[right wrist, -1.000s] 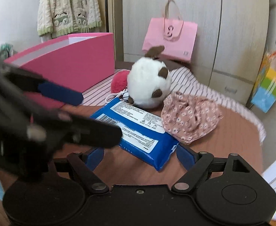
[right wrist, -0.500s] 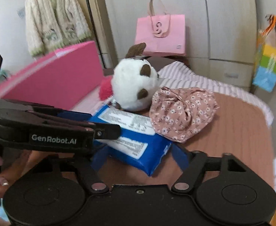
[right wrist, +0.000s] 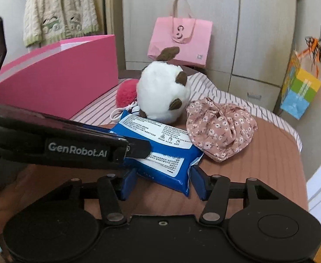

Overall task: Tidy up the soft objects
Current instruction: 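Close the left gripper on the blue wet-wipe pack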

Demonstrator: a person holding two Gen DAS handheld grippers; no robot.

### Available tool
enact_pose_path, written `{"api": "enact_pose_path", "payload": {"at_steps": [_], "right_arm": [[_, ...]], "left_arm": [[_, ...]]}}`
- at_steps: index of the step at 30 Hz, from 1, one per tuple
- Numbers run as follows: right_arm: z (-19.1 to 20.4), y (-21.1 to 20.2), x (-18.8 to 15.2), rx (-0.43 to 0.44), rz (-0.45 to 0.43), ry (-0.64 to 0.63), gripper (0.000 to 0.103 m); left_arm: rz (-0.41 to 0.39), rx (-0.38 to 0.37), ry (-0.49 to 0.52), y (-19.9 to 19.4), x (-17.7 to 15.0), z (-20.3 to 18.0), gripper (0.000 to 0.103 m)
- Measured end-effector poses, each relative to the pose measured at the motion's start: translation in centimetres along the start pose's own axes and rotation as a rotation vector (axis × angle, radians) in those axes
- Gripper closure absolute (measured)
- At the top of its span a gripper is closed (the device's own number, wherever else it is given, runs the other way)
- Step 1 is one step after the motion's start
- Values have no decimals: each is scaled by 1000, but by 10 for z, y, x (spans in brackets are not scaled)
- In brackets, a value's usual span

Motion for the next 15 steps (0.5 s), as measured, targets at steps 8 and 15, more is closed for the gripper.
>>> {"api": "enact_pose_path", "payload": {"at_steps": [8, 15], "right_arm": [[8, -11, -6, 2, -23, -6, 45], [14, -28, -15, 14, -2, 30, 45]], "left_arm": [[15, 91, 35, -10, -10, -15, 55], [80, 104, 55, -26, -19, -25, 55]]}}
Point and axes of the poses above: each gripper's, at about its wrist camera, not at the fingertips, and y roughly the way its jaws point, z to its left, x to its top, the point moved 10 cm from there along y, roughly the way its jaws point, and after that the axes turned 12 degrees about -x, right-handed, at the moved point
